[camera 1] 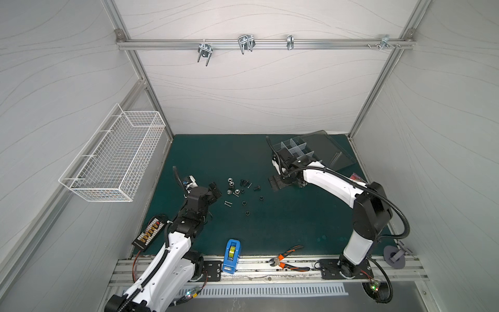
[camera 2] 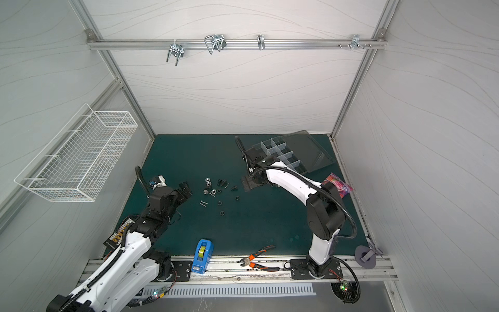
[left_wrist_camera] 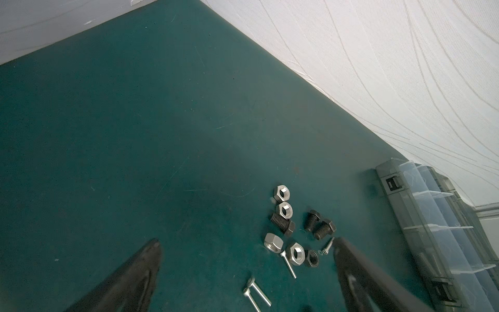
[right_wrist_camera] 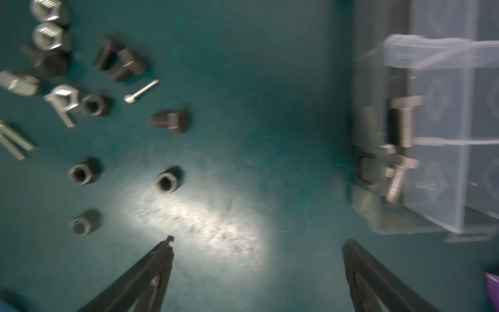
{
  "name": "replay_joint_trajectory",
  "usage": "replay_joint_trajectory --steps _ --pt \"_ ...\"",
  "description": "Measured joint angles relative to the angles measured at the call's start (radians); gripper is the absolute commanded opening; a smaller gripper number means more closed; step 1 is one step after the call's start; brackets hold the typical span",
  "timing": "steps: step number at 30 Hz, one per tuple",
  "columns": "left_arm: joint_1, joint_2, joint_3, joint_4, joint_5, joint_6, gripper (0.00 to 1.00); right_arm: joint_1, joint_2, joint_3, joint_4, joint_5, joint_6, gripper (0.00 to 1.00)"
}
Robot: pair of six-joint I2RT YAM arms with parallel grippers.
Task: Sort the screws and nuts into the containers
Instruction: 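Open the right gripper and return it over the pile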
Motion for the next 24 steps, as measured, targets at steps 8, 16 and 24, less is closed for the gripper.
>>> replay_joint_trajectory --steps 8,16,24 --pt "0.0 0.0 0.0 0.0 0.0 0.0 1.0 0.073 0.124 0.041 0.011 -0.088 0.038 0.87" --pt "0.0 0.0 0.0 0.0 0.0 0.0 1.0 0.08 0.208 0.076 0.01 -0.136 0.051 0.69" --pt "0.0 0.004 0.0 0.0 0.0 0.0 1.0 0.094 0.282 0.127 0.009 -0.163 0.049 0.53"
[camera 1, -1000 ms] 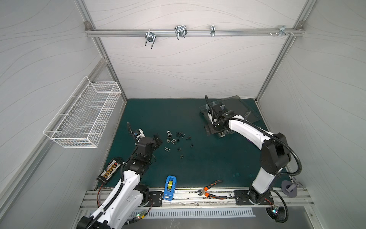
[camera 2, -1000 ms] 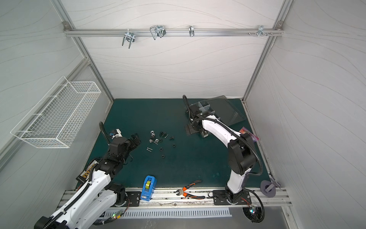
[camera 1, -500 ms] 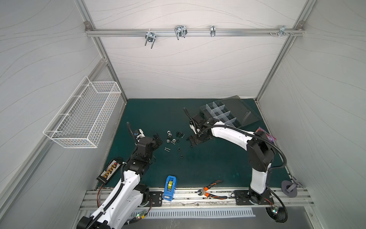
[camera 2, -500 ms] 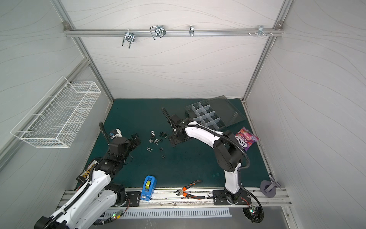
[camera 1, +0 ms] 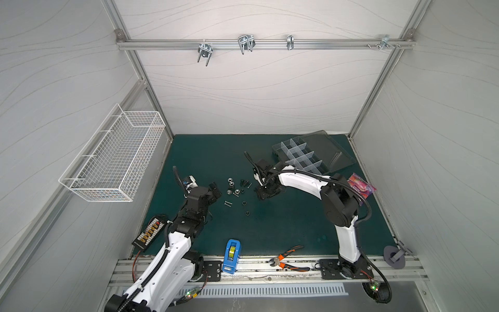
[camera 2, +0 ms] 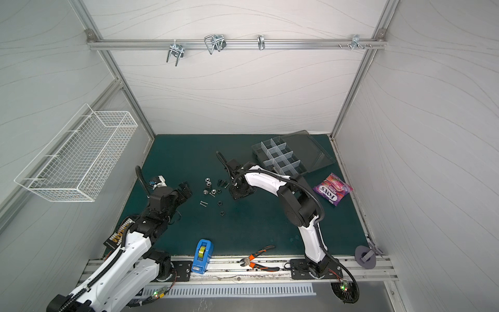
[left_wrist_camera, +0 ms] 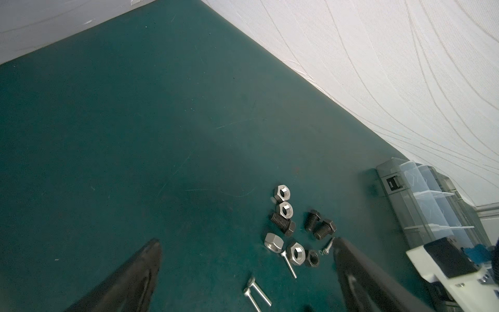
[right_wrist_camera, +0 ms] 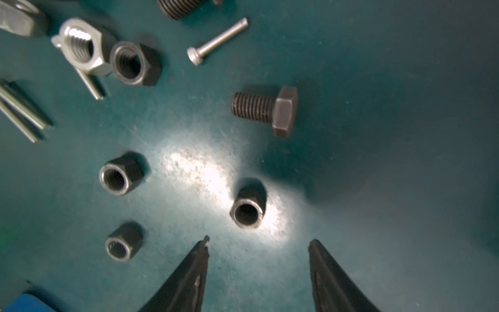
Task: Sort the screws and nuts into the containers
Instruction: 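Open the right gripper and return it over the pile, then lower the right gripper and close it on a black hex nut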
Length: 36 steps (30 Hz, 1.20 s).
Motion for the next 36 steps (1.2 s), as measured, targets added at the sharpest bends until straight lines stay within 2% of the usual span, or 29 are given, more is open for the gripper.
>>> replay_joint_trajectory --steps 4,13,29,36 --pt "0.0 0.004 0.0 0.0 0.0 0.0 1.0 0.008 0.037 0.032 -0.002 -0.003 -0.002 0.46" --pt "0.0 0.004 0.0 0.0 0.0 0.0 1.0 0.009 0.08 0.052 -0.006 -0.001 -0.012 0.37" --pt "0.0 0.004 0.0 0.0 0.0 0.0 1.0 0.028 0.09 0.055 -0.023 0.041 -0.022 0.28" --pt "0.0 0.003 0.0 0.0 0.0 0.0 0.99 0.029 0.093 0.057 -0.027 0.048 -0.029 0.17"
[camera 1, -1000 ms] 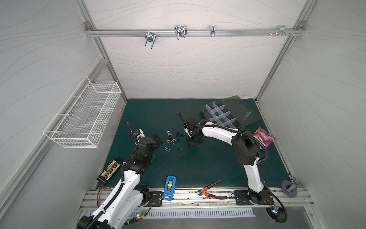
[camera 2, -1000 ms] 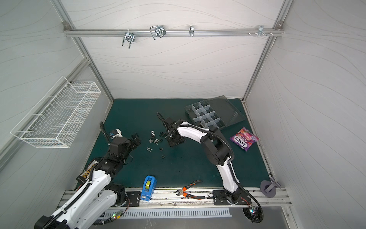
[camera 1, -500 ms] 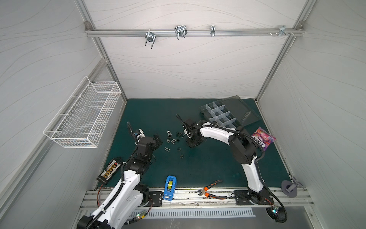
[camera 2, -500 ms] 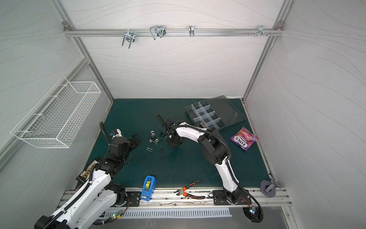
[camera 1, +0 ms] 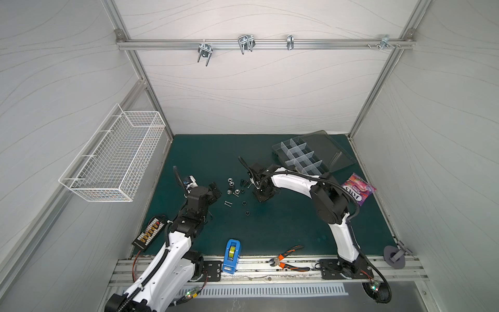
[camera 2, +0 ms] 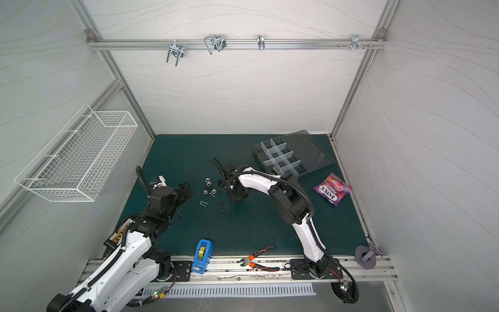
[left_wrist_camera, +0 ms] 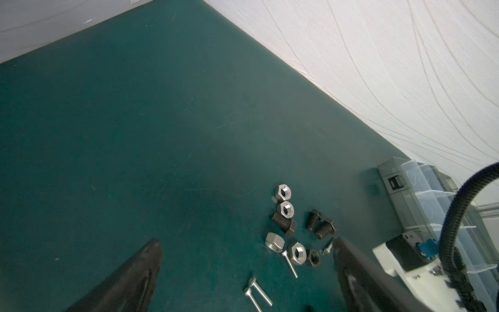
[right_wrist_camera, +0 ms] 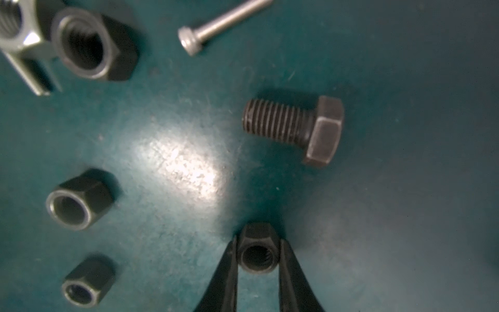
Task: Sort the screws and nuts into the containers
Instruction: 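Lower the right gripper and close it on a black hex nut, then carry the black nut to the organizer over an empty compartment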
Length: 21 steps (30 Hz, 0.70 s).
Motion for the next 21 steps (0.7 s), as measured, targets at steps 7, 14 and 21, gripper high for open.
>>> replay_joint_trajectory --steps 7,14,21 --pt "0.0 0.0 0.0 0.0 0.0 0.0 1.0 0.0 0.0 0.0 0.0 0.0 -0.008 0.11" --pt "0.0 0.0 0.0 0.0 0.0 0.0 1.0 0.0 -0.002 0.0 0.0 0.0 -0.01 0.05" --pt "0.0 -0.001 0.0 0.0 0.0 0.0 1.0 -0.011 -0.033 -0.029 0.001 0.023 -0.008 0.02"
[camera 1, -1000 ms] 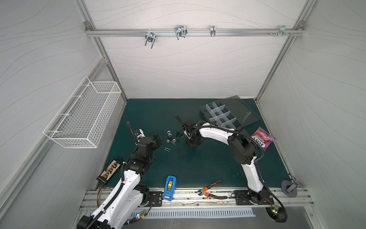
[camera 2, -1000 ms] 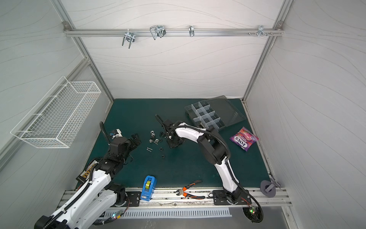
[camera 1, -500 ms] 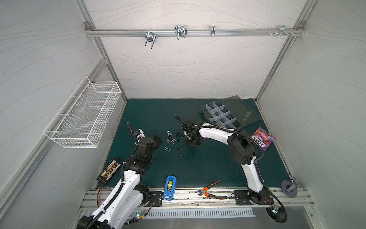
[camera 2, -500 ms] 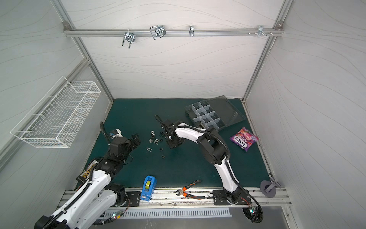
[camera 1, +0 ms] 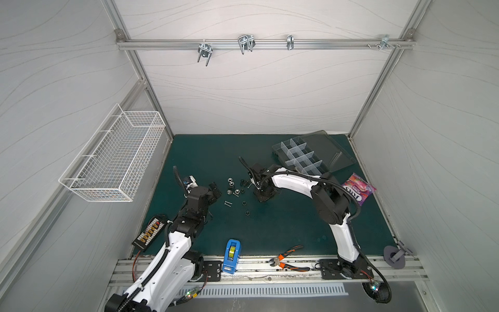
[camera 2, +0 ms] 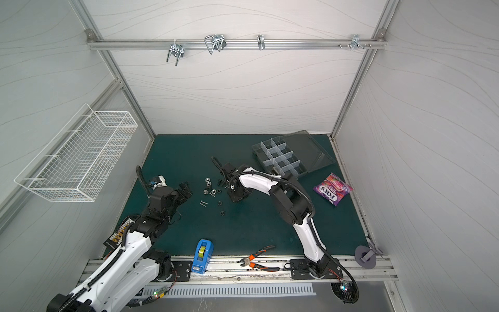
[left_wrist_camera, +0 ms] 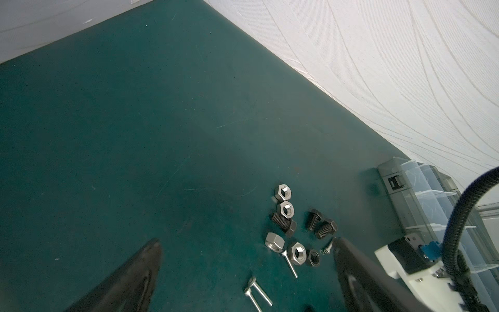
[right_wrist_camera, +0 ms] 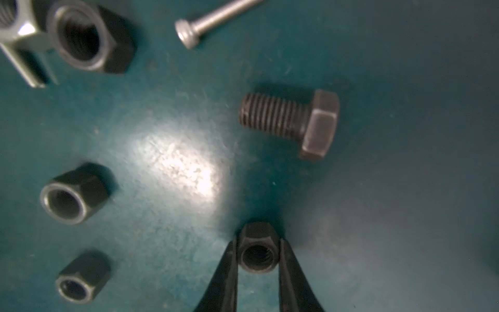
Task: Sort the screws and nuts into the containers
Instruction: 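Carry the black nut to the organizer over an empty compartment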
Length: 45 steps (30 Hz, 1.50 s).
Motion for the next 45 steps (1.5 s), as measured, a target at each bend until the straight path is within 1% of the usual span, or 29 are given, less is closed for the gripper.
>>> replay_joint_trajectory --steps 4,8,12,19,24,28,35,45 --pt "0.0 0.0 0.0 0.0 0.0 0.0 1.0 -0.028 -0.074 -0.033 -0.002 0.013 0.002 0.02" --pt "0.0 0.0 0.0 0.0 0.0 0.0 1.0 -0.097 -0.17 -0.055 -0.001 0.042 0.002 0.02" --pt "0.0 0.0 0.0 0.0 0.0 0.0 1.0 -0.195 -0.25 -0.074 0.0 0.078 0.002 0.02" --pt "0.0 0.0 0.0 0.0 0.0 0.0 1.0 -0.377 -0.309 -0.13 0.005 0.105 0.002 0.01" --pt "0.0 0.0 0.0 0.0 0.0 0.0 1.0 -0.475 -0.317 -0.151 0.005 0.109 0.002 0.01" --pt "0.0 0.0 0.0 0.0 0.001 0.0 1.0 -0.523 -0.317 -0.154 0.006 0.111 0.003 0.01" --pt "0.0 -0.001 0.0 -0.001 0.001 0.0 1.0 -0.572 -0.307 -0.154 0.021 0.113 0.003 0.0" --pt "0.0 -0.001 0.0 -0.001 0.001 0.0 1.0 -0.617 -0.231 -0.146 0.029 0.111 0.01 0.01"
